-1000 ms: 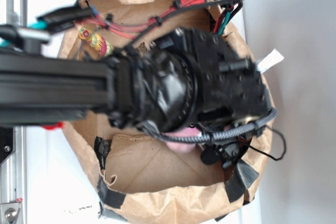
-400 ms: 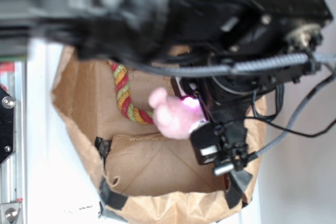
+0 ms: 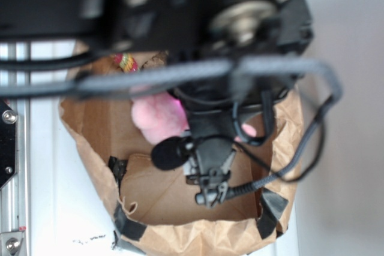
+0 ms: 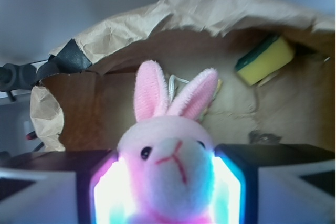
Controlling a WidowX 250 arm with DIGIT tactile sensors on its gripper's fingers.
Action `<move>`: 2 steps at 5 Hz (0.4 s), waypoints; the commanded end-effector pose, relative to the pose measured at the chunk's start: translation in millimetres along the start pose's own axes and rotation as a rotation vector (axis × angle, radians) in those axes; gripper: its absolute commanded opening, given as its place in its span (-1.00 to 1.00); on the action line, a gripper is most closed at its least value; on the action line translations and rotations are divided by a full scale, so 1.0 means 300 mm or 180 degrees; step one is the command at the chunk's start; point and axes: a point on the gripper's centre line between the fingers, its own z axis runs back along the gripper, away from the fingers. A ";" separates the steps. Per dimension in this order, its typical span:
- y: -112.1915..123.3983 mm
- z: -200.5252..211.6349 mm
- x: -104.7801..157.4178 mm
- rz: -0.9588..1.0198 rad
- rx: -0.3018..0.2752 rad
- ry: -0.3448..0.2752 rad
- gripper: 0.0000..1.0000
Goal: Grab the pink bunny.
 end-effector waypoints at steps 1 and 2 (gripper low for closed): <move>0.013 0.117 0.003 0.0026 0.0047 -0.0149 -1.00; 0.012 0.089 0.015 0.0169 0.0415 -0.0052 -1.00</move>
